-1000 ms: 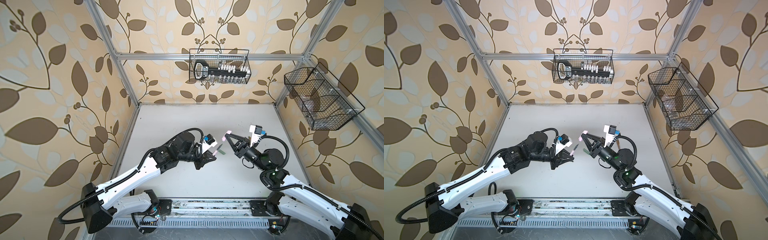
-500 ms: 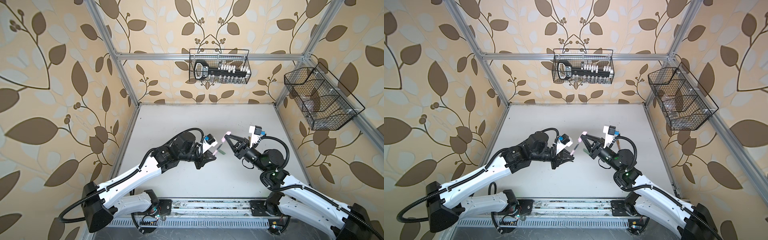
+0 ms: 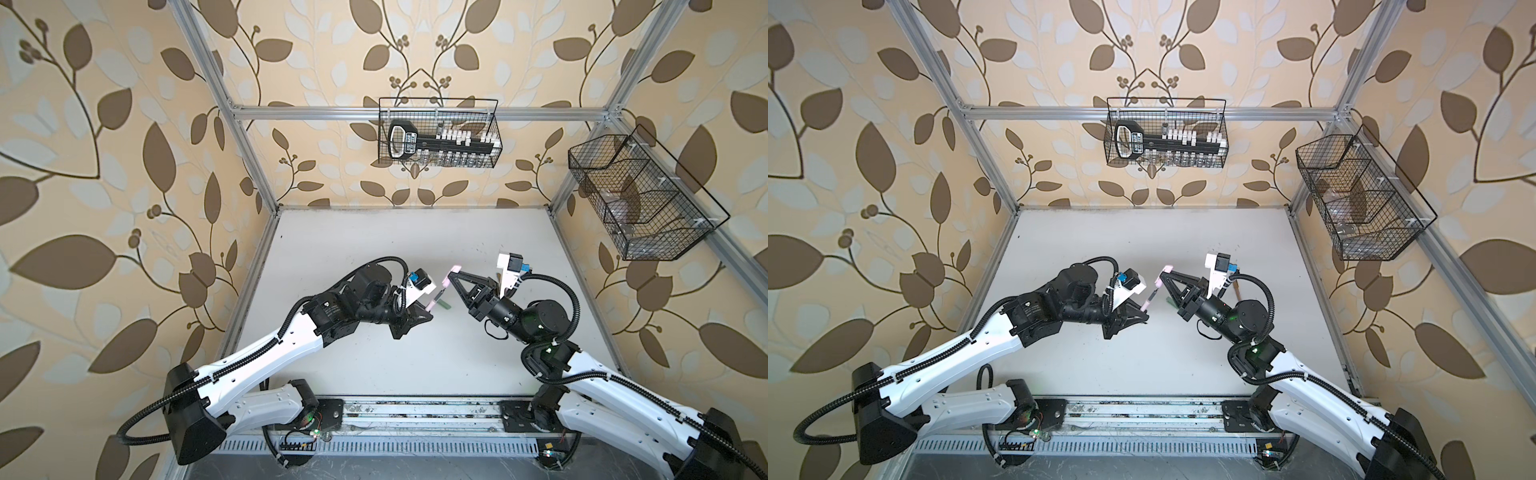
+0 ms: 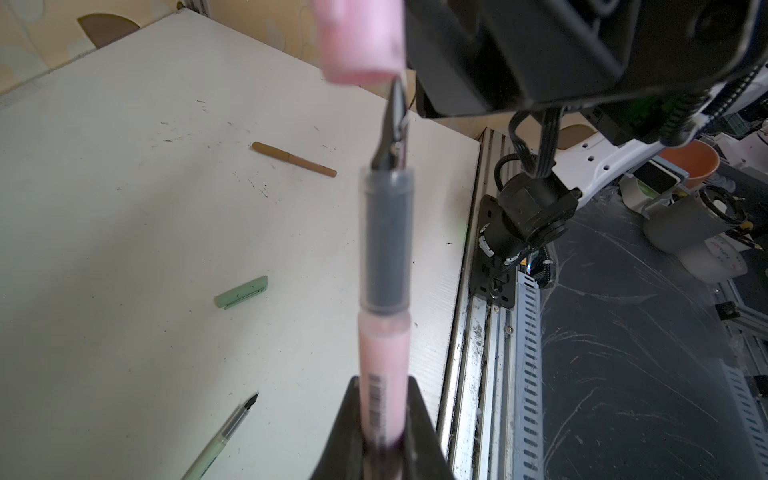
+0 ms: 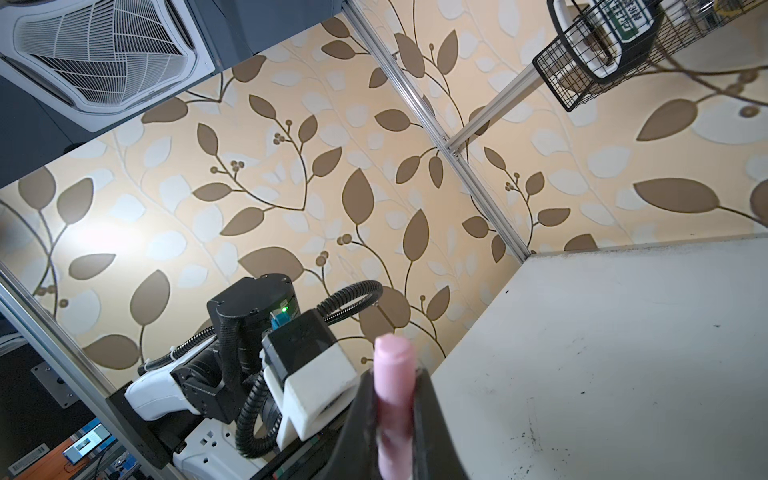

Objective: Insert the pens into the pen caps
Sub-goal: 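Align the pink cap over the nib with the right gripper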

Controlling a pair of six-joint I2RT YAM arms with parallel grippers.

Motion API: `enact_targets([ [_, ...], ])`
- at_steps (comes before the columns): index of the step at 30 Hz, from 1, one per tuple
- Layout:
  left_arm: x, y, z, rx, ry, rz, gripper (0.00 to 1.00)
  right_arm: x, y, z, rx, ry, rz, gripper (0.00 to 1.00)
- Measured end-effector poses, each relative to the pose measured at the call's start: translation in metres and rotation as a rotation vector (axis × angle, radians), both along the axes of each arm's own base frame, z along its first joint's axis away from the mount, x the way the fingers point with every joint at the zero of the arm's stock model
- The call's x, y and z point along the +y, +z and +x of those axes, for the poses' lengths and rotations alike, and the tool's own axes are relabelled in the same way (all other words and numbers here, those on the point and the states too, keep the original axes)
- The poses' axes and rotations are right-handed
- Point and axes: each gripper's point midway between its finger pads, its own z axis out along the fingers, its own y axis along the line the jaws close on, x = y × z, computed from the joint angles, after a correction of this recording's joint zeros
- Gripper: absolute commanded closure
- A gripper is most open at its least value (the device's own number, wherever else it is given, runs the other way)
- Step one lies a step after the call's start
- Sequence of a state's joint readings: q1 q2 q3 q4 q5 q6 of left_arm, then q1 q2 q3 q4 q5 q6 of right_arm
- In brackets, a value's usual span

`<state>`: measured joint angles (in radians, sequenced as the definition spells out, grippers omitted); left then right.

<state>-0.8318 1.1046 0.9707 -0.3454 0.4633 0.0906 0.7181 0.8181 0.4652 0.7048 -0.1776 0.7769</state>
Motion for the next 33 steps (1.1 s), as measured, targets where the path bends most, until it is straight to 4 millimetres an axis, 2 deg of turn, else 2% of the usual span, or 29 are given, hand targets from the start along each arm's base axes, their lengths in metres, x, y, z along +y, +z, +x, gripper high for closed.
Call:
enact_targets([
  [23,0.001,-0.001,0.002,-0.006,0.008,0.008,1.00,0.000,-0.003,0.000,0.003,-0.013,0.019,1.00],
  [33,0.001,0.000,0.004,-0.017,0.017,0.008,1.00,-0.005,-0.013,0.000,0.022,-0.044,-0.019,1.00],
])
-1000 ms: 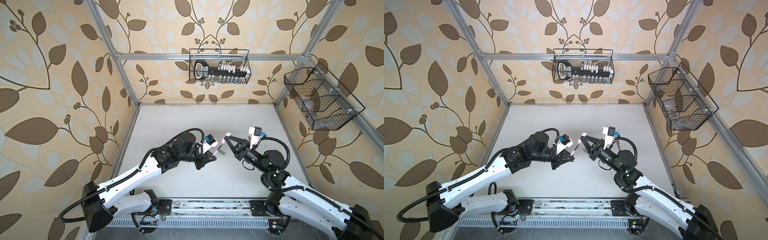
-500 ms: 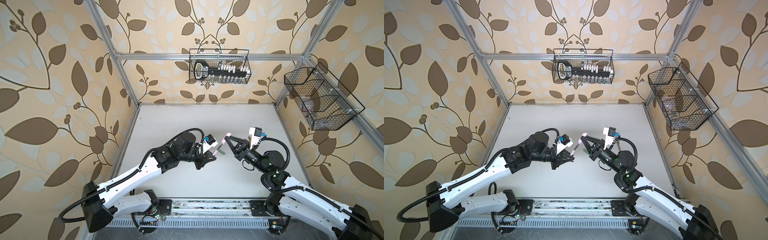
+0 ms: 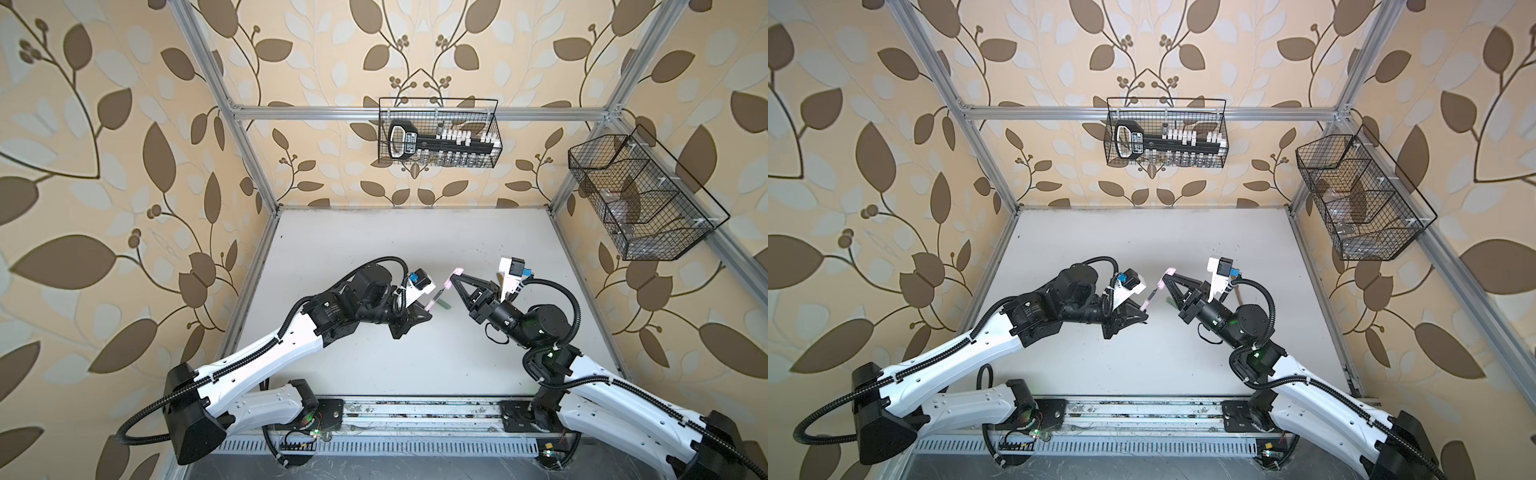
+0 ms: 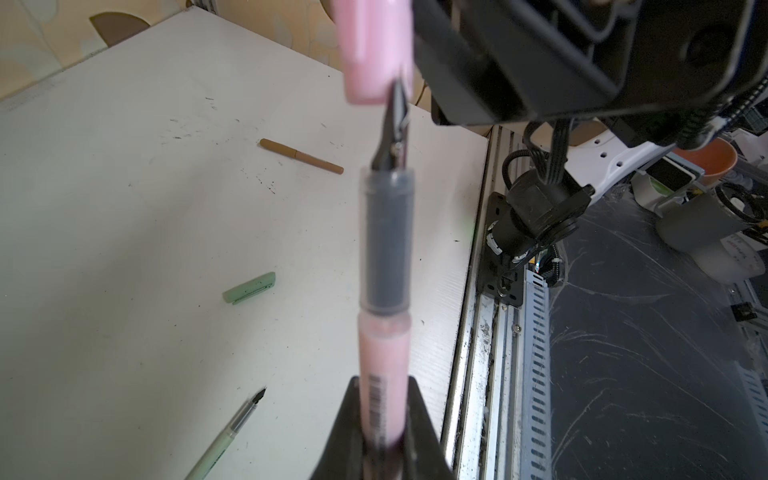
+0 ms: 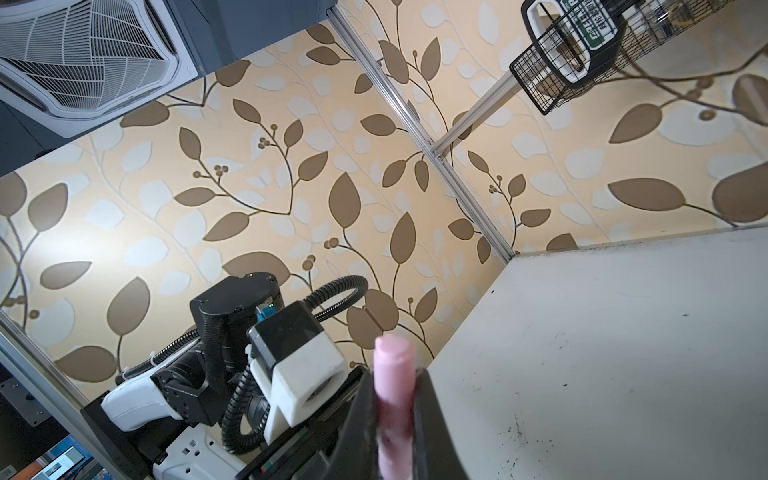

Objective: Insert the pens into the pen caps
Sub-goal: 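Align the pink cap over the nib with the right gripper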

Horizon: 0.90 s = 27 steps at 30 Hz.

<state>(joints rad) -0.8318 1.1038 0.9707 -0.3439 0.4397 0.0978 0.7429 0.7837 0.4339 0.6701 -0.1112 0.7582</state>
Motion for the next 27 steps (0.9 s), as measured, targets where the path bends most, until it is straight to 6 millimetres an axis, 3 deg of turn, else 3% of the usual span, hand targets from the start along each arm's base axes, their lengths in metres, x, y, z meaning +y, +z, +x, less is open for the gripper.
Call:
enact_targets([
  [9,-0.001,0.002,0.001,-0.008,-0.001,-0.009,1.00,0.005,-0.009,0.005,0.020,0.005,-0.020,1.00],
  [14,-0.001,0.002,0.001,-0.008,-0.001,-0.009,1.00,-0.009,0.002,0.007,-0.014,-0.030,-0.016,1.00],
  [21,-0.001,0.002,0.001,-0.009,-0.003,-0.008,1.00,-0.018,0.034,0.000,-0.094,-0.026,0.006,1.00],
  [27,-0.002,0.002,0.001,-0.008,-0.005,-0.007,1.00,-0.006,0.026,0.002,-0.076,0.009,-0.013,1.00],
])
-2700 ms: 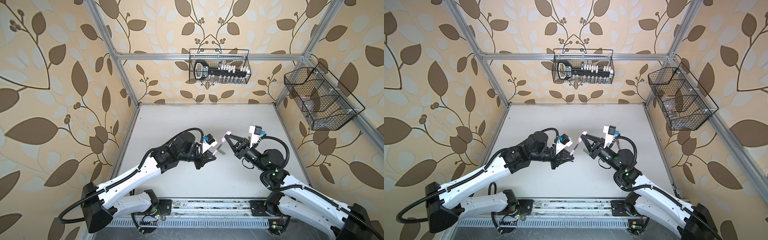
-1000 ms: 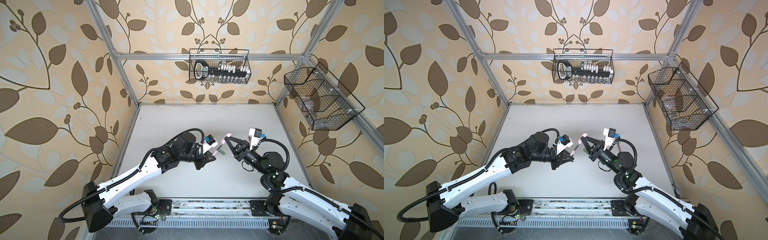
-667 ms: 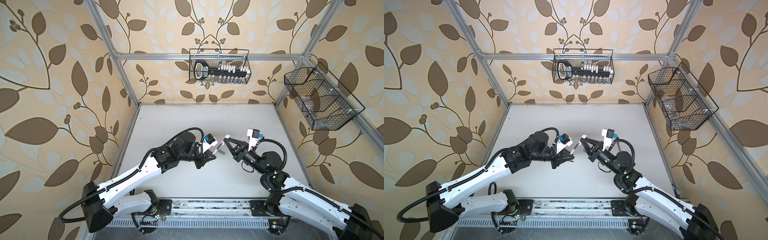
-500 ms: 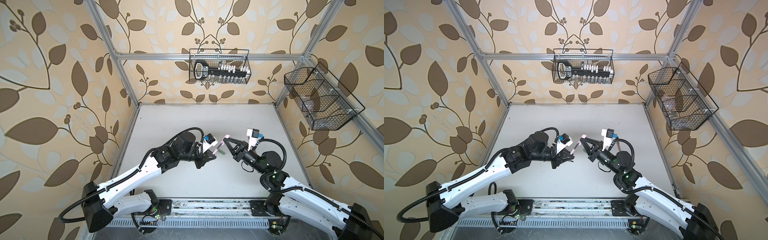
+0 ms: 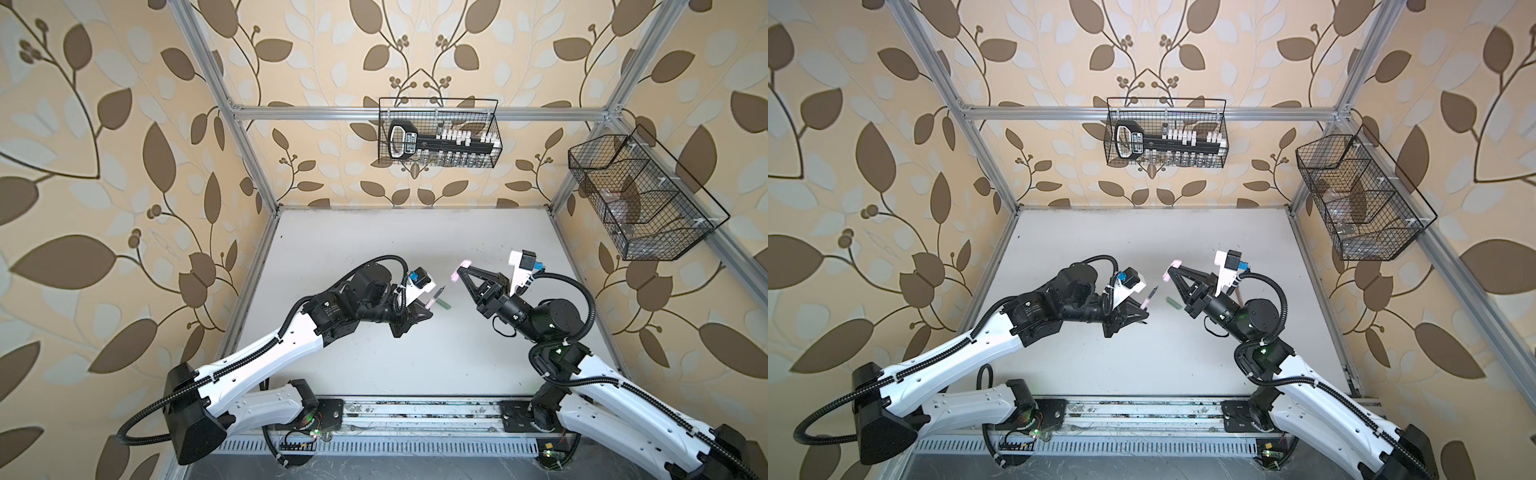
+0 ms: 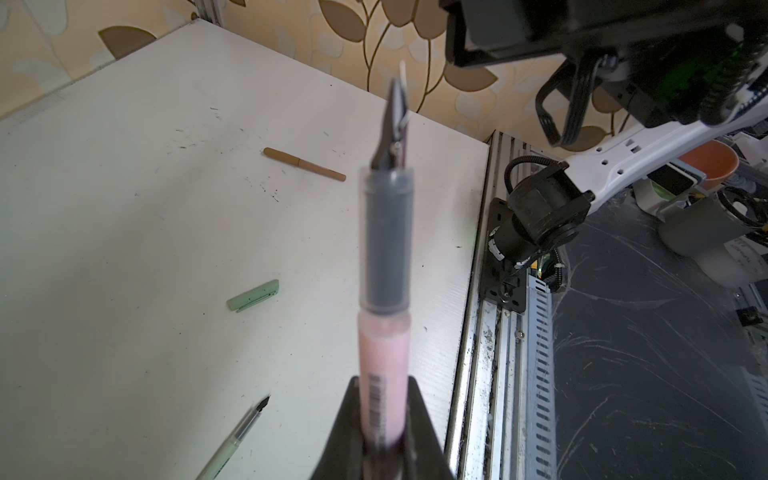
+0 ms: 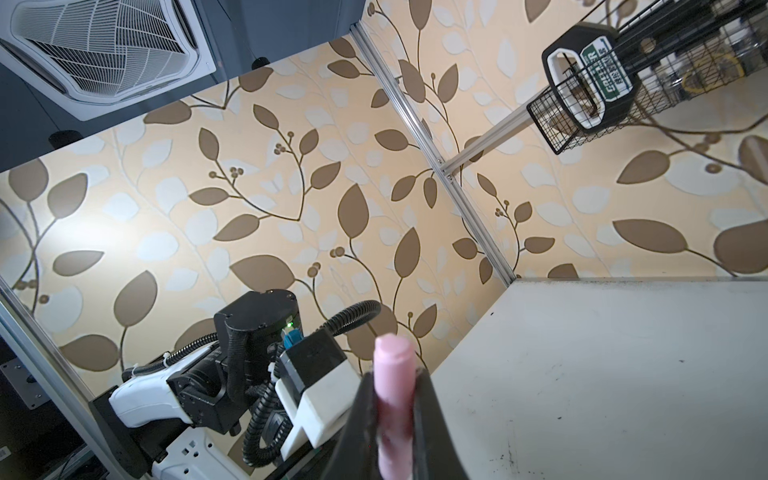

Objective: Insert the pens into the pen caps
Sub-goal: 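Align the pink cap over the nib with the right gripper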

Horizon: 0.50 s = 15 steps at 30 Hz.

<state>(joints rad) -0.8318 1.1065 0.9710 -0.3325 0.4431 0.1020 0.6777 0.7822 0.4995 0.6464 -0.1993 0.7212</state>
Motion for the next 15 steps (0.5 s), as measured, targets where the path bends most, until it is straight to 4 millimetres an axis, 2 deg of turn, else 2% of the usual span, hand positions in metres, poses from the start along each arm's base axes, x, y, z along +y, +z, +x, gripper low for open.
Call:
enact_targets([
  [6,0.000,0.000,0.000,0.000,0.000,0.000,1.00,0.011,-0.008,0.002,0.023,0.028,-0.002,1.00],
  [15,0.000,0.000,0.000,0.001,0.000,0.001,1.00,0.013,-0.010,-0.001,0.027,0.038,0.005,1.00],
])
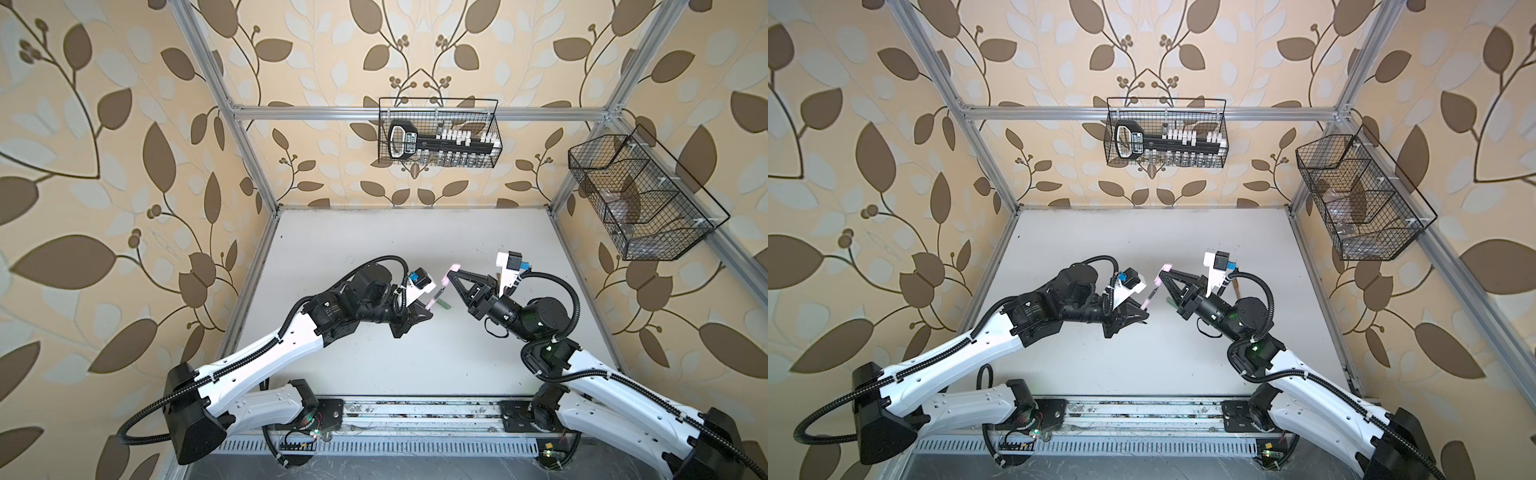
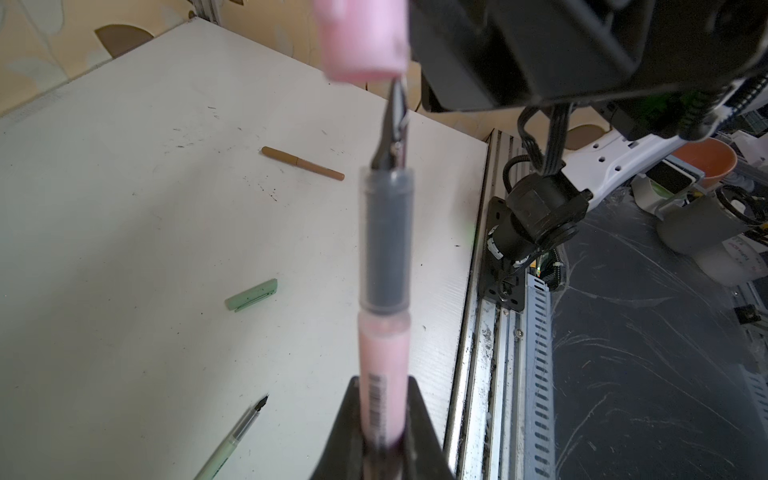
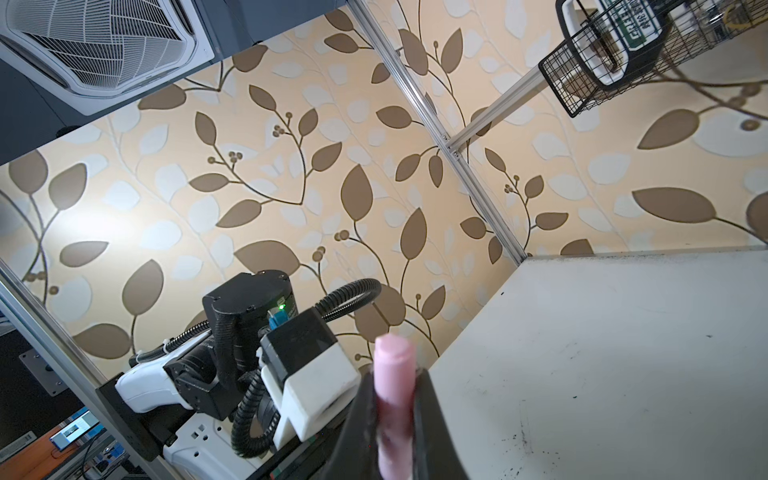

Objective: Insert the pens into the pen caps
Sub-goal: 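Align the pink cap over the nib with the right gripper, then lower the pink cap down onto the pen nib with the right gripper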

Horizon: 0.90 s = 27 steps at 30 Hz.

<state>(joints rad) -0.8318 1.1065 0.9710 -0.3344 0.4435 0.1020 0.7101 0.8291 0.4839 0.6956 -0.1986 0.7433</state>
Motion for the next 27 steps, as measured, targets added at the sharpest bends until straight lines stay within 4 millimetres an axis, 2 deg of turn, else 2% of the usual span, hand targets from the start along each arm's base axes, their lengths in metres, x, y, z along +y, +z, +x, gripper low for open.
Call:
enact_targets([
  [27,-0.0006,0.0009,-0.0005,-0.003,-0.005,-0.004,1.00,-0.0075,0.0003,-0.0039,0.002,-0.016,-0.013,1.00],
])
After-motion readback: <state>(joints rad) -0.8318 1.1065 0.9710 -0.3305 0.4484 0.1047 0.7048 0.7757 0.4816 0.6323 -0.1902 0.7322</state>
